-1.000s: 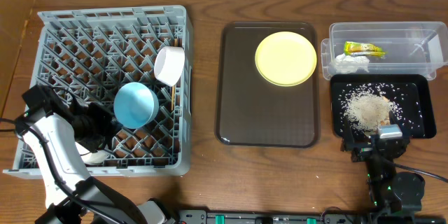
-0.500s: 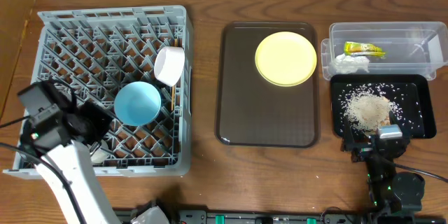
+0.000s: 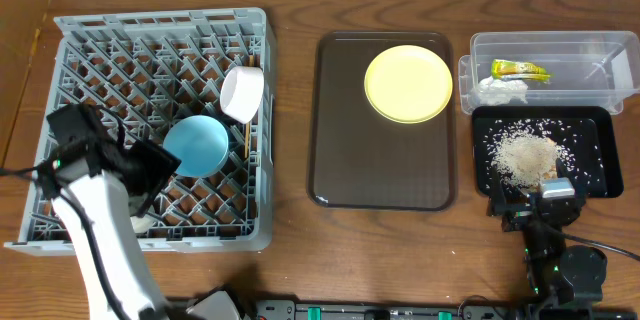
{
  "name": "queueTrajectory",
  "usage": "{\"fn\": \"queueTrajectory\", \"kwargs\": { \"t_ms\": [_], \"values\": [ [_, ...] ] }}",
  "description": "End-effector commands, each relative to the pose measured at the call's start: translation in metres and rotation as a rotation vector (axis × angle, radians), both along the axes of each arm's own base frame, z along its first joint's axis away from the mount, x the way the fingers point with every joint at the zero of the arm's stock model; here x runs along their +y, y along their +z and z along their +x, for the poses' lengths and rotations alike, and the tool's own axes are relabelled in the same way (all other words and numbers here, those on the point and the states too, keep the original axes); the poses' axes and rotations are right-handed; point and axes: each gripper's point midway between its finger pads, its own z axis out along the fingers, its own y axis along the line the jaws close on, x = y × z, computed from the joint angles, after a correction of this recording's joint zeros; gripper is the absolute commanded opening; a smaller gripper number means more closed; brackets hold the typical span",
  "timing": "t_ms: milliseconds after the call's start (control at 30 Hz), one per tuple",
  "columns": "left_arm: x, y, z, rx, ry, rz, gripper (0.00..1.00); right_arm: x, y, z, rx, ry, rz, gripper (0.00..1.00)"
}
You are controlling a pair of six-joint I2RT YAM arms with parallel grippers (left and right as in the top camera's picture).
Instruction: Sort waste into correct bins and load items into the dishwasher
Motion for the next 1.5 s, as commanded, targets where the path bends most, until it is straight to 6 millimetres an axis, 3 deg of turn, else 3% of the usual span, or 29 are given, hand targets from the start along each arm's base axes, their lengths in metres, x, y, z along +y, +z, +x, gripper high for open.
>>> {"fn": "queueTrajectory", "kwargs": {
  "t_ms": [0,167,233,267,300,333,433,533,633,700,833,933,1200,1467],
  "values": [
    [-0.014,-0.016,0.016,-0.001,-0.060,-0.130,0.68,-0.003,-0.001,0.000,-0.002,-0.013,-0.010,0.99],
    [-0.016,-0.040,0.022,0.055,-0.065,-0.197,0.66,-0.003,-0.001,0.000,-0.002,-0.013,-0.010,0.99],
    [-0.016,-0.046,0.022,0.073,-0.064,-0.210,0.50,-0.003,-0.001,0.000,-0.002,-0.013,-0.010,0.99],
    [-0.015,-0.048,0.022,0.079,-0.063,-0.213,0.26,-0.003,-0.001,0.000,-0.002,-0.013,-0.010,0.99],
    [-0.015,-0.049,0.023,0.078,-0.063,-0.212,0.11,-0.003,-0.001,0.000,-0.002,-0.013,-0.010,0.99],
    [-0.014,-0.048,0.025,0.070,-0.064,-0.207,0.08,-0.003,-0.001,0.000,-0.002,-0.013,-0.010,0.99],
    [-0.012,-0.042,0.028,0.044,-0.066,-0.189,0.08,-0.003,-0.001,0.000,-0.002,-0.013,-0.010,0.99],
    [0.001,-0.023,0.027,0.012,-0.057,-0.088,0.08,-0.003,-0.001,0.000,-0.002,-0.013,-0.010,0.99],
    [0.018,-0.001,0.016,0.011,-0.009,0.075,0.07,-0.003,-0.001,0.000,-0.002,-0.013,-0.010,0.99],
    [0.032,0.022,-0.003,0.049,0.042,0.272,0.08,-0.003,-0.001,0.000,-0.002,-0.013,-0.010,0.99],
    [0.031,0.057,-0.022,0.076,0.090,0.532,0.08,-0.003,-0.001,0.000,-0.002,-0.013,-0.010,0.99],
    [0.023,0.073,-0.018,0.073,0.063,0.686,0.08,-0.003,-0.001,0.000,-0.002,-0.013,-0.010,0.99],
    [-0.004,0.073,0.016,0.183,-0.149,1.023,0.08,-0.003,-0.001,0.000,-0.002,-0.013,-0.010,0.99],
    [-0.031,0.040,0.043,0.347,-0.354,1.188,0.08,-0.003,-0.001,0.000,-0.002,-0.013,-0.010,0.99]
  ]
}}
